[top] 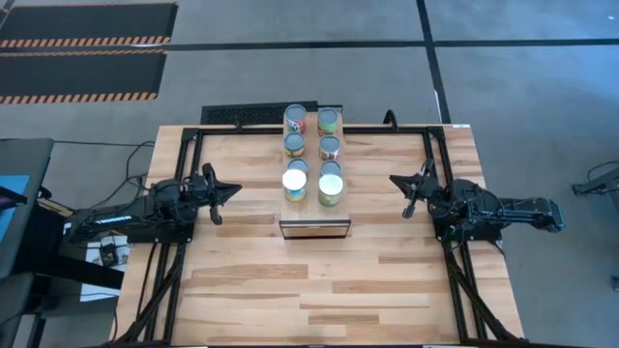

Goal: Pick and place cans onto a shelf
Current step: Return to Home Position

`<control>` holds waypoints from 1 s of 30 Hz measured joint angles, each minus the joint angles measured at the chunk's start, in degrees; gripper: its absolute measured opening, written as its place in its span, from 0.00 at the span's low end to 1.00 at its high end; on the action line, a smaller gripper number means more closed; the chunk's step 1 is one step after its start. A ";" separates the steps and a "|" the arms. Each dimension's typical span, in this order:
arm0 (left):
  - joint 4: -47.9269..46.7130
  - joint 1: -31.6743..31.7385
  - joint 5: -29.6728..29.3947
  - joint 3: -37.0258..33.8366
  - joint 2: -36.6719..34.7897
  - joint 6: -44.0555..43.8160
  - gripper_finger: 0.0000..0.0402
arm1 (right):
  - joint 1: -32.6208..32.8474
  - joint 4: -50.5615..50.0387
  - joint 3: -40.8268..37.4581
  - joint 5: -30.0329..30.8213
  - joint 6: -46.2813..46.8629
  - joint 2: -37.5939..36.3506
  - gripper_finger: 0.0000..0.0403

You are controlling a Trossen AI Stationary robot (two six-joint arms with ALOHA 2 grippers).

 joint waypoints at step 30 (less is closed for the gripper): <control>-0.74 -0.02 -0.28 0.22 1.90 0.05 0.00 | -0.02 -0.02 -0.07 -0.11 0.02 0.00 0.11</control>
